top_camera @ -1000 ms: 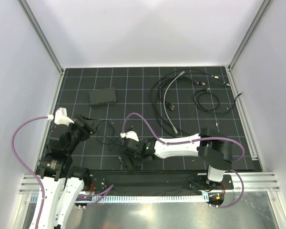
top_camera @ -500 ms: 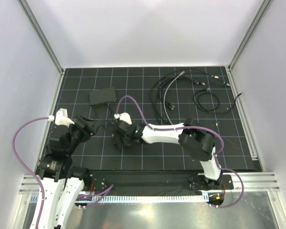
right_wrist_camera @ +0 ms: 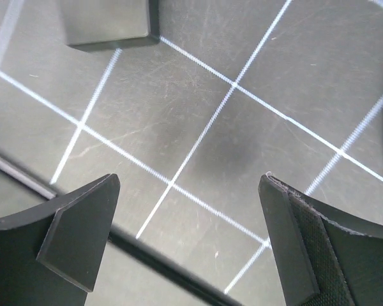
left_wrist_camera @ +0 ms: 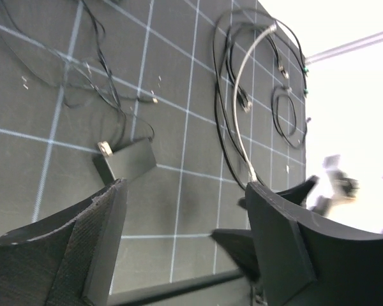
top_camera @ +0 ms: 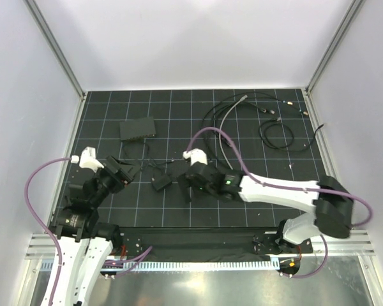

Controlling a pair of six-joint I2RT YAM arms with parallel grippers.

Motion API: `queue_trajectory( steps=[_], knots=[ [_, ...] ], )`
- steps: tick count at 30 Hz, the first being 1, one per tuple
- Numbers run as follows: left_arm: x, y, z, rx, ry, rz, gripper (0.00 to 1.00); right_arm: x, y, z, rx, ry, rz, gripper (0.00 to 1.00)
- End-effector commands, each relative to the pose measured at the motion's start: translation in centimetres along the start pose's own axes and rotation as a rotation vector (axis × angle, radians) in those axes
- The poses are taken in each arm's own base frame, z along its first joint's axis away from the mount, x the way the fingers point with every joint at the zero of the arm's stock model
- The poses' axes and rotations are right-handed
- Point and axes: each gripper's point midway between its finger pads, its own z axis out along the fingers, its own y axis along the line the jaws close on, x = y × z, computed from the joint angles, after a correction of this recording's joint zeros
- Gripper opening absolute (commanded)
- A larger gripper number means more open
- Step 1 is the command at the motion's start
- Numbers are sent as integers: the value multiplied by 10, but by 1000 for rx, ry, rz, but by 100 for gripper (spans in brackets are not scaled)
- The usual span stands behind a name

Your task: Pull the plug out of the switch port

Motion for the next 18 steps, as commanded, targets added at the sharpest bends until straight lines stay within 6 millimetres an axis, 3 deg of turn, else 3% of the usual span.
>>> queue_trajectory(
  steps=[1, 4, 6, 7, 9, 11, 15, 16, 17, 18],
  knots=[
    [6, -18, 2, 102, 34, -22, 79, -10, -5, -26, -41, -89, 64, 100],
    [12, -26, 4, 158, 64, -50, 84, -23, -17, -45, -7, -163, 95, 100],
    [18, -44, 2, 266, 102, -66, 86, -24, -29, -55, 35, -178, 130, 100],
    [28, -39, 8, 279, 131, -88, 87, -22, -33, -57, 49, -183, 146, 100],
    [36, -52, 6, 380, 174, -139, 88, -23, -39, -66, 50, -216, 214, 100],
    [50, -47, 9, 410, 212, -200, 91, -8, -46, -65, 52, -210, 254, 100],
    [63, -56, 2, 578, 240, -229, 97, 20, -59, -64, 51, -190, 344, 100],
    [75, -46, 7, 592, 259, -254, 98, 27, -64, -65, 46, -192, 356, 100],
    [65, -64, -6, 733, 209, -223, 98, 23, -59, -67, 7, -216, 373, 100],
    [66, -69, -15, 799, 235, -299, 99, 25, -42, -71, -103, -200, 347, 100]
  ],
)
